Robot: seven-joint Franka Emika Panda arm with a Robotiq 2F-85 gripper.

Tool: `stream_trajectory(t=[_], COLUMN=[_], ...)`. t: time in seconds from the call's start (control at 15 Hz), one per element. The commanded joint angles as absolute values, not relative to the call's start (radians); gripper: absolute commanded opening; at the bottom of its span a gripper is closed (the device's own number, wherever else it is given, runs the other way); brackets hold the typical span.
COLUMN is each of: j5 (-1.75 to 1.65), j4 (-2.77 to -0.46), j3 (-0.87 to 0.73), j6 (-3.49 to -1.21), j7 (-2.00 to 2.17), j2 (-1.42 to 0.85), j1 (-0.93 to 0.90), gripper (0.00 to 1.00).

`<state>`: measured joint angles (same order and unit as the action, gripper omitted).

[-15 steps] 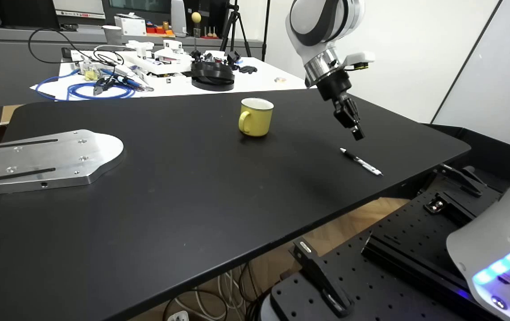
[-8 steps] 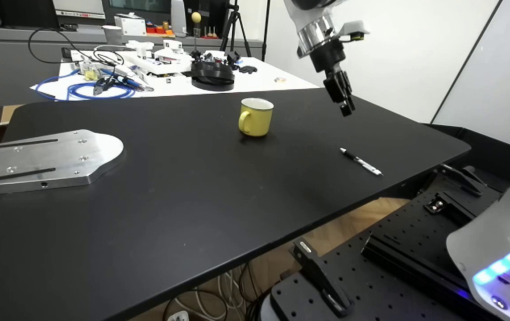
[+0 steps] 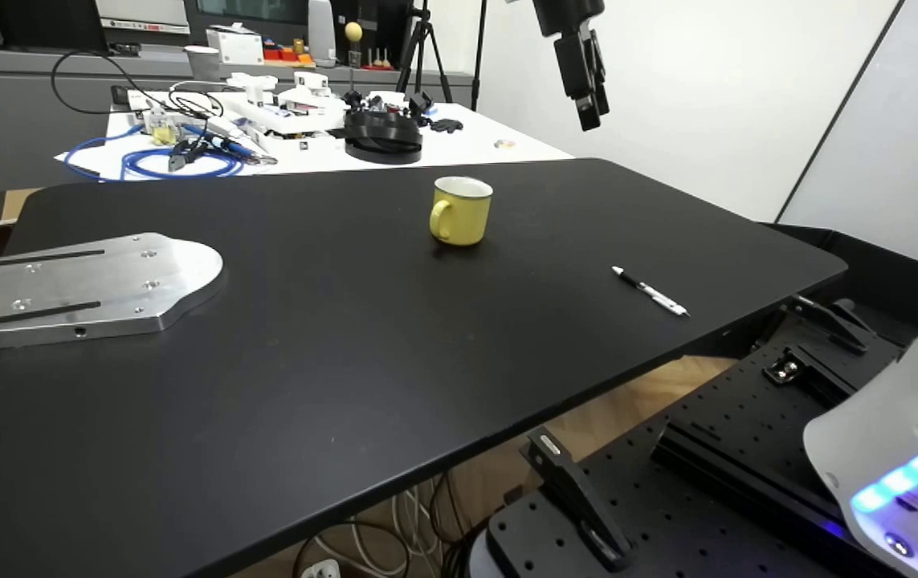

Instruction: Pick up the pen from the cup and put it on the table

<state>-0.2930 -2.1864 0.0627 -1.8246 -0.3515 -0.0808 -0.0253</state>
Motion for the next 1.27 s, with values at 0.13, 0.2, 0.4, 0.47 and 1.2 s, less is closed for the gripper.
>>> stream_trajectory(t=[0.13,0.2,0.4,0.47,1.2], j5=[-0.293,-0.293,-0.293,-0.293,-0.293], j4=[-2.186,-2.186,-2.186,-2.186,-2.186], j3=[0.051,0.051,0.051,0.051,0.051], j6=[-1.826,-1.827,-1.827,-1.827,-1.827], j7=[-0.352,-0.352,-0.352,-0.352,-0.352], j2=[-0.100,-0.105,-0.107,-0.107,-0.107], j1=[-0.021,-0.020,-0.019,-0.019,-0.019], gripper=[1.00,1.00,1.00,1.00,1.00])
